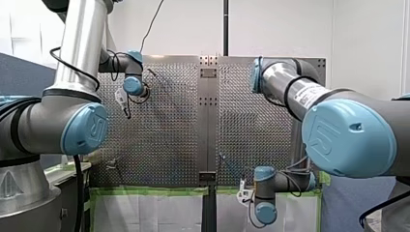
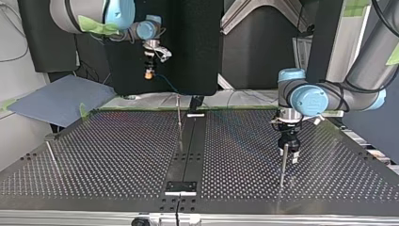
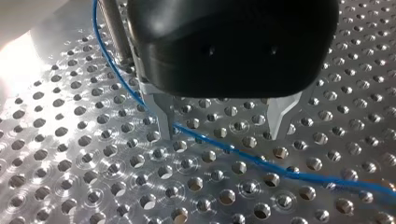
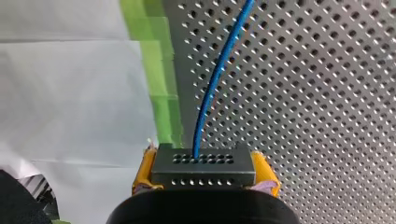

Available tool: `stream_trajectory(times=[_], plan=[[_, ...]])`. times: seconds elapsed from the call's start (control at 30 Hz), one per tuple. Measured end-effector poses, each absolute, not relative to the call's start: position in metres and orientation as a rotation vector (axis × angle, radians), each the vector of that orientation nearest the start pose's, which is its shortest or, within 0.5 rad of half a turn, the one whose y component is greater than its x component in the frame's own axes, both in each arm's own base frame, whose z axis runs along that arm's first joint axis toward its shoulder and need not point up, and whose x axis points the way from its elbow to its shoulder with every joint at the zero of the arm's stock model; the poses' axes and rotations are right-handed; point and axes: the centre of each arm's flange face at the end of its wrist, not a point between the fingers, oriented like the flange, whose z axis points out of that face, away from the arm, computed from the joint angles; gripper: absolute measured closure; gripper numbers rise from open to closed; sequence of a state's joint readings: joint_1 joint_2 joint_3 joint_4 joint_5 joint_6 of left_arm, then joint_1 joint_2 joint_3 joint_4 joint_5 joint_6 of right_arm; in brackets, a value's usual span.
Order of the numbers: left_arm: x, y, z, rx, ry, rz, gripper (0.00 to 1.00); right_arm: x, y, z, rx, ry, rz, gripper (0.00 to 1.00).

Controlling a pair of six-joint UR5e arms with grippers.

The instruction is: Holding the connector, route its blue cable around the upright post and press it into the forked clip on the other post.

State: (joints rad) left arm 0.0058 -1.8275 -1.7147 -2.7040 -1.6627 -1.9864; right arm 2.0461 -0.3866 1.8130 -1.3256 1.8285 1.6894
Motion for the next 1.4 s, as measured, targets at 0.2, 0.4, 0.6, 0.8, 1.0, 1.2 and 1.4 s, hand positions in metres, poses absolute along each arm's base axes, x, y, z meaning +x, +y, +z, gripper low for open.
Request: stream_trajectory(times=[0.2, 0.4, 0.6, 0.8, 1.0, 1.2, 1.4], plan=[[0.573, -0.120, 0.325, -0.395, 1.488, -0.254, 0.00, 0.341, -0.414, -0.196, 1.423, -1.220, 1.376, 1.00], [0.573, -0.120, 0.325, -0.395, 1.488, -0.254, 0.00, 0.339, -0.407, -0.217, 1.434, -1.230, 1.372, 1.00], [0.573, -0.120, 0.325, -0.395, 1.488, -0.254, 0.00, 0.331, -0.392, -0.245, 1.476, -1.251, 1.335, 1.00], [0.573, -0.120, 0.325, -0.395, 1.488, -0.254, 0.00, 0.321, -0.371, -0.273, 1.529, -1.260, 1.280, 1.00], [0.573, -0.119, 0.325, -0.397, 1.487, -0.254, 0.00, 0.308, -0.346, -0.297, 1.595, -1.252, 1.209, 1.00], [0.573, -0.119, 0.325, -0.397, 1.486, -0.254, 0.00, 0.306, -0.339, -0.287, 1.624, -1.258, 1.182, 1.00], [0.573, -0.118, 0.325, -0.398, 1.486, -0.253, 0.00, 0.312, -0.346, -0.270, 1.629, -1.262, 1.178, 1.00]])
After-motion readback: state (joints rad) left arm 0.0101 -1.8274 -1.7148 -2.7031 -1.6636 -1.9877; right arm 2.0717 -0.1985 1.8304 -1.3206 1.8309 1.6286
